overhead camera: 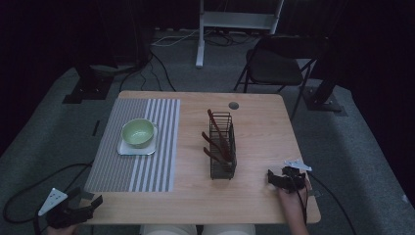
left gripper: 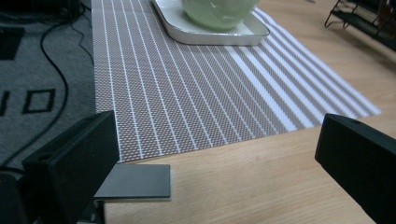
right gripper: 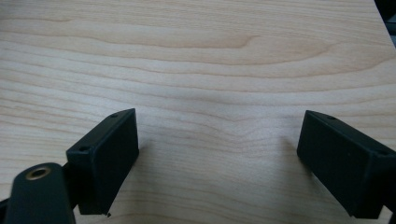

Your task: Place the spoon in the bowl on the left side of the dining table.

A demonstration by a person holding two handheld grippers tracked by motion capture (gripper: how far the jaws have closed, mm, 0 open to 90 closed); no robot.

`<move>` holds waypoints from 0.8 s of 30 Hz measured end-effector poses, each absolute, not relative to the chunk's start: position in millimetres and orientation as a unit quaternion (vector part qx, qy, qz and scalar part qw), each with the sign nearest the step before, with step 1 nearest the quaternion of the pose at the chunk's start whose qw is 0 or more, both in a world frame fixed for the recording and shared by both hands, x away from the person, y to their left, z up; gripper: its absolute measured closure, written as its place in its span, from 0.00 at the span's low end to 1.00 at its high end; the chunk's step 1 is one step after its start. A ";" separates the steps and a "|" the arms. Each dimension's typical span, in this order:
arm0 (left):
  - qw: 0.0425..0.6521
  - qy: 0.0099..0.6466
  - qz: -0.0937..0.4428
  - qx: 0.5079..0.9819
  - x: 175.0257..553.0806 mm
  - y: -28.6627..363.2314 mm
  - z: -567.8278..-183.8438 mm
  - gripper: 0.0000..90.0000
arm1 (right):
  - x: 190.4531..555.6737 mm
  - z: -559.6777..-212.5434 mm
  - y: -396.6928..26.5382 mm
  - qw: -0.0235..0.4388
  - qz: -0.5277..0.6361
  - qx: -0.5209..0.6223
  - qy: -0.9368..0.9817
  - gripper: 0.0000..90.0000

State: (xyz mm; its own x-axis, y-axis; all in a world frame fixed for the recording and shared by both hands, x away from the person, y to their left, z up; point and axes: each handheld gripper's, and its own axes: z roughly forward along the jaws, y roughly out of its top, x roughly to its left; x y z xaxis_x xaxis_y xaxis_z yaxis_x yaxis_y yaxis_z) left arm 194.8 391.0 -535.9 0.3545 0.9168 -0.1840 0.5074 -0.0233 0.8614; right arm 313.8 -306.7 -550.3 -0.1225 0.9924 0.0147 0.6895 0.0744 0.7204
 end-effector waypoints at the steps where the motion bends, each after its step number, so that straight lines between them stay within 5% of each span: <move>1: 0.459 0.523 0.216 0.685 195.4 391.2 -536.3 0.00 | 313.8 -550.4 -306.8 0.254 0.298 0.612 0.687 0.13; 24: 0.456 0.502 0.182 0.711 213.8 372.3 -532.4 0.00 | 314.1 -550.4 -307.6 0.258 0.295 0.622 0.679 0.13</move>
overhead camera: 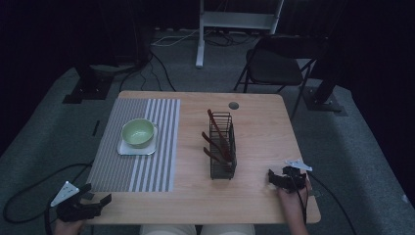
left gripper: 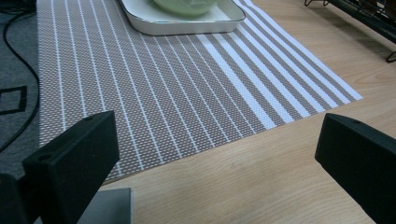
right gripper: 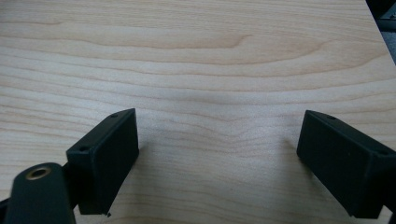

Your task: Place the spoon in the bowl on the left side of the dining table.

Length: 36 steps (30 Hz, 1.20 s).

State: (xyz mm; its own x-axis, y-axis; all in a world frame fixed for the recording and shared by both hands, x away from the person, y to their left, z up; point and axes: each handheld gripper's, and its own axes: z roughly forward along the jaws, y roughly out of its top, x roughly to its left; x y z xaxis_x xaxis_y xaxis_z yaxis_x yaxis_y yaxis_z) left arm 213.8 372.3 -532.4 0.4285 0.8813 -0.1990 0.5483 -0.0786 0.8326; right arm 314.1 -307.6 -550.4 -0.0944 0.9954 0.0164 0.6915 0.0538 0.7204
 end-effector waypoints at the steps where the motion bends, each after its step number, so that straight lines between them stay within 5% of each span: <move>1: 0.457 0.502 0.180 0.712 214.1 371.6 -532.7 0.00 | 314.1 -550.4 -307.6 0.258 0.295 0.621 0.679 0.13; 36: 0.475 0.471 0.164 0.725 231.4 347.5 -514.0 0.00 | 314.4 -550.4 -307.4 0.257 0.296 0.619 0.681 0.13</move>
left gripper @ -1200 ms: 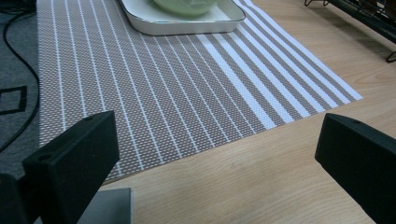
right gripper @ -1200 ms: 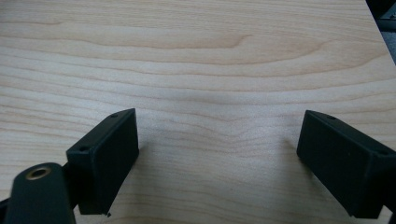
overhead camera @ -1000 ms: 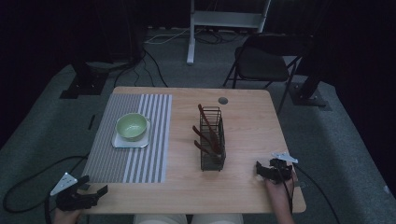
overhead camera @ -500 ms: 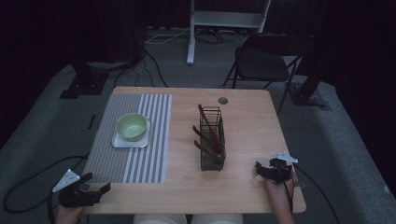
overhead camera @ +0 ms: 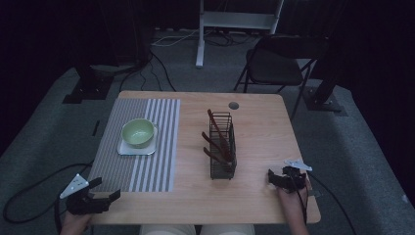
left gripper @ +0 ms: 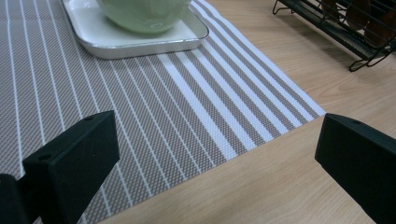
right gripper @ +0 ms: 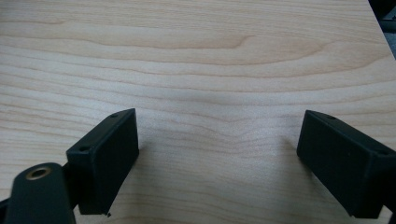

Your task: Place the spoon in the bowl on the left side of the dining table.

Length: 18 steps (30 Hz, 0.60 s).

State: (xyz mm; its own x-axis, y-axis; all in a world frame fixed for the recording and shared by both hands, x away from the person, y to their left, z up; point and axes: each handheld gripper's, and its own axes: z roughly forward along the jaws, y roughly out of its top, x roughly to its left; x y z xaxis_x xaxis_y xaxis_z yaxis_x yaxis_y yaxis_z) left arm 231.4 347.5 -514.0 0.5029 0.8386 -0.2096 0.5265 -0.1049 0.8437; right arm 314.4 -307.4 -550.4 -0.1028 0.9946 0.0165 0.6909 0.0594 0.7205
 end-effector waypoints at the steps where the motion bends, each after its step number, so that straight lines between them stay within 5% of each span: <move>1: 0.479 0.470 0.165 0.723 232.6 346.8 -512.4 0.00 | 314.4 -550.4 -307.4 0.257 0.296 0.619 0.681 0.13; 18: 0.496 0.429 0.153 0.739 255.0 308.1 -495.3 0.00 | 314.4 -550.4 -307.4 0.257 0.296 0.619 0.681 0.13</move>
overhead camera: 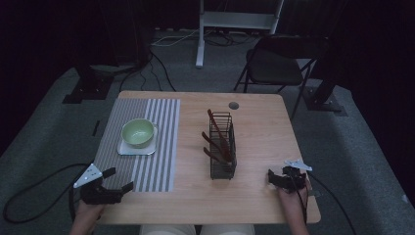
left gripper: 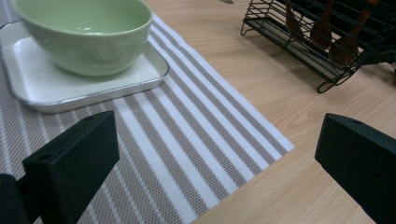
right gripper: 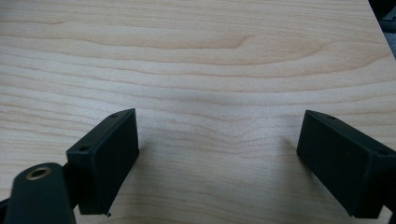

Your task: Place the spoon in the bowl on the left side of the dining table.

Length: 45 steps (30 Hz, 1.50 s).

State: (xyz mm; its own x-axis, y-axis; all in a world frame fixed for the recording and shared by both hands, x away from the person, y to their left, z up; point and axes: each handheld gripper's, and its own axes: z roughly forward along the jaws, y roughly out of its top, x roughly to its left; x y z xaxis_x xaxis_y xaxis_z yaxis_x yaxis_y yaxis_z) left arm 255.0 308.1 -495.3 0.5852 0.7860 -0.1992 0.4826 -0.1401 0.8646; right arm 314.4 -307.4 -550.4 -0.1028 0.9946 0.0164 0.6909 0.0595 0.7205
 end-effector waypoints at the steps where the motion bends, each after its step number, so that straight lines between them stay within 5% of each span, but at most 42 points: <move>1: 0.497 0.428 0.152 0.740 256.6 305.7 -494.3 0.00 | 314.4 -550.4 -307.4 0.257 0.296 0.619 0.681 0.13; 45: 0.524 0.331 0.129 0.774 300.0 196.9 -440.7 0.00 | 314.5 -550.4 -307.5 0.256 0.296 0.617 0.683 0.13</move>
State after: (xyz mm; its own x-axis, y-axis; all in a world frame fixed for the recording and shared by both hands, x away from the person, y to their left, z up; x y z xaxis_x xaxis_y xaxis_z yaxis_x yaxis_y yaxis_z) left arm 300.0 196.9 -440.7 0.7471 0.6484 -0.1463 0.3773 -0.2325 0.8964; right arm 314.5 -307.5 -550.4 -0.1077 0.9941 0.0157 0.6909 0.0635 0.7202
